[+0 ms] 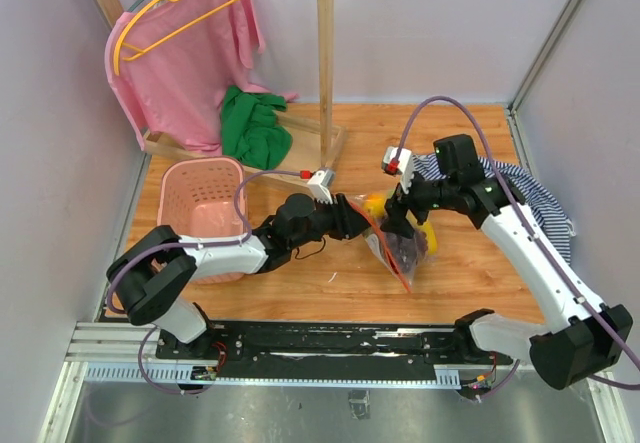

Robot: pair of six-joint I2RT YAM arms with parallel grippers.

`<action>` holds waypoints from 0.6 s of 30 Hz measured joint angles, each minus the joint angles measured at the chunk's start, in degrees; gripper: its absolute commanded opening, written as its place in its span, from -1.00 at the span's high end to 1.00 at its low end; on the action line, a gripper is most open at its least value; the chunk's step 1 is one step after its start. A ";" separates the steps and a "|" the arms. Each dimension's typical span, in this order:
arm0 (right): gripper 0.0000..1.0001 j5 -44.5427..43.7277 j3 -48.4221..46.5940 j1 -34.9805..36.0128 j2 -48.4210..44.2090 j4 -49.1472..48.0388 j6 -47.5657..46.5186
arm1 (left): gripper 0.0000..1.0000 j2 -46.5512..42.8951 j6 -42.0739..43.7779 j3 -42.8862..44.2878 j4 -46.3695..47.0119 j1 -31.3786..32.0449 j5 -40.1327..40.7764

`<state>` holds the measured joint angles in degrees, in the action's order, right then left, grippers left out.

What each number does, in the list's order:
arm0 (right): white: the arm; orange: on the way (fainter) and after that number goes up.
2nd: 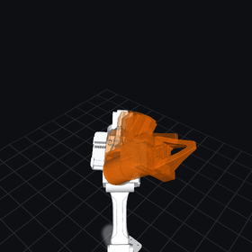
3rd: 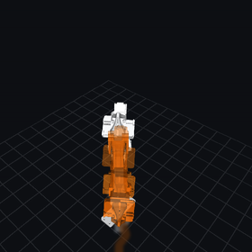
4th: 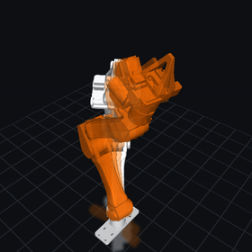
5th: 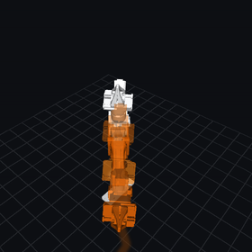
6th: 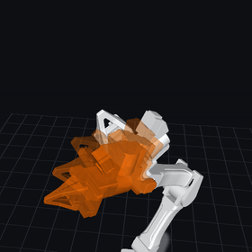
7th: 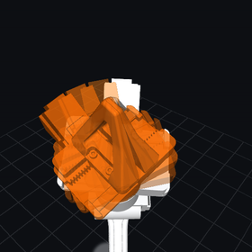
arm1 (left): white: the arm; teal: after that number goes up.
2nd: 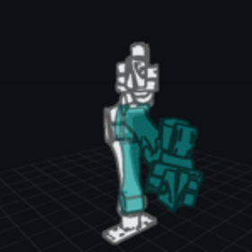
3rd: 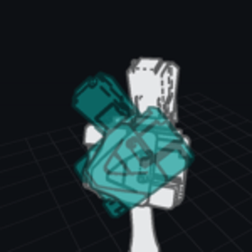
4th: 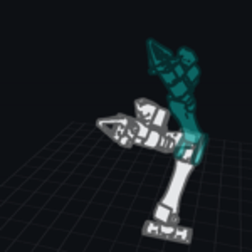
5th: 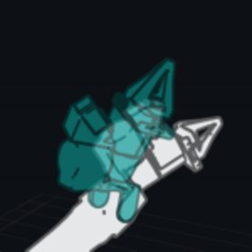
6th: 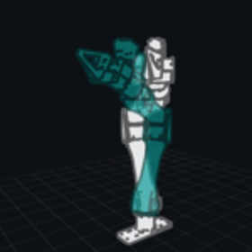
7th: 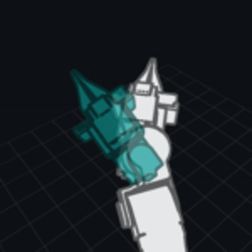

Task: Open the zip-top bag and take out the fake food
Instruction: Adjust the zipper food storage bag at the center of the board.

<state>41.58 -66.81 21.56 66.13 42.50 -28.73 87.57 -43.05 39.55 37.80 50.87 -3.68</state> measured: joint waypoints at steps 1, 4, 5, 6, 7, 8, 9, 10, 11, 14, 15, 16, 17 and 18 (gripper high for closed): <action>-0.56 -2.08 0.00 0.68 0.55 0.17 0.22 | 0.12 0.09 0.09 0.00 0.07 -0.07 -0.22; -0.56 -6.86 0.50 3.37 0.92 0.33 0.57 | 0.12 0.17 0.46 0.00 0.46 -0.13 -0.74; -0.56 -8.11 0.85 4.52 0.74 0.35 0.68 | 0.12 0.17 0.55 -0.02 0.59 -0.13 -0.87; -0.56 -9.18 1.29 5.62 0.52 0.46 0.79 | 0.12 0.17 0.63 0.00 0.72 -0.15 -1.01; -0.57 -9.90 1.64 6.25 0.28 0.52 0.92 | 0.11 0.17 0.66 -0.02 0.85 -0.17 -1.14; -0.58 -10.29 2.10 6.58 0.02 0.59 1.05 | 0.11 0.20 0.68 -0.02 0.96 -0.17 -1.25; -0.61 -10.78 2.62 6.99 -0.37 0.57 1.25 | 0.09 0.20 0.68 -0.02 1.11 -0.17 -1.36; -0.63 -11.28 3.32 7.08 -0.85 0.39 1.46 | 0.07 0.20 0.72 -0.02 1.20 -0.17 -1.46; -0.65 -11.80 4.24 7.17 -1.51 0.24 1.64 | 0.04 0.20 0.79 -0.09 1.31 -0.17 -1.60; -0.64 -11.87 7.06 6.38 -3.48 -1.07 2.62 | -0.08 0.09 0.83 -1.33 2.32 -0.57 -2.78; -0.64 -10.99 7.82 5.33 -4.09 -1.62 3.10 | -0.14 -0.13 0.81 -2.40 2.80 -0.90 -3.32; -0.64 -9.68 8.48 3.61 -4.57 -2.40 3.63 | -0.20 -0.57 0.74 -3.98 3.17 -1.33 -4.00; -0.64 -8.39 9.03 1.62 -4.96 -3.32 4.22 | -0.26 -1.16 0.57 -5.88 3.48 -1.79 -4.70; -0.64 -7.04 9.60 -0.31 -5.33 -4.39 4.79 | -0.30 -1.81 0.52 -7.50 3.48 -2.10 -5.29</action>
<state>34.54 -57.21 21.26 60.80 38.11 -23.94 85.76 -42.52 32.05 41.28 48.77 -8.97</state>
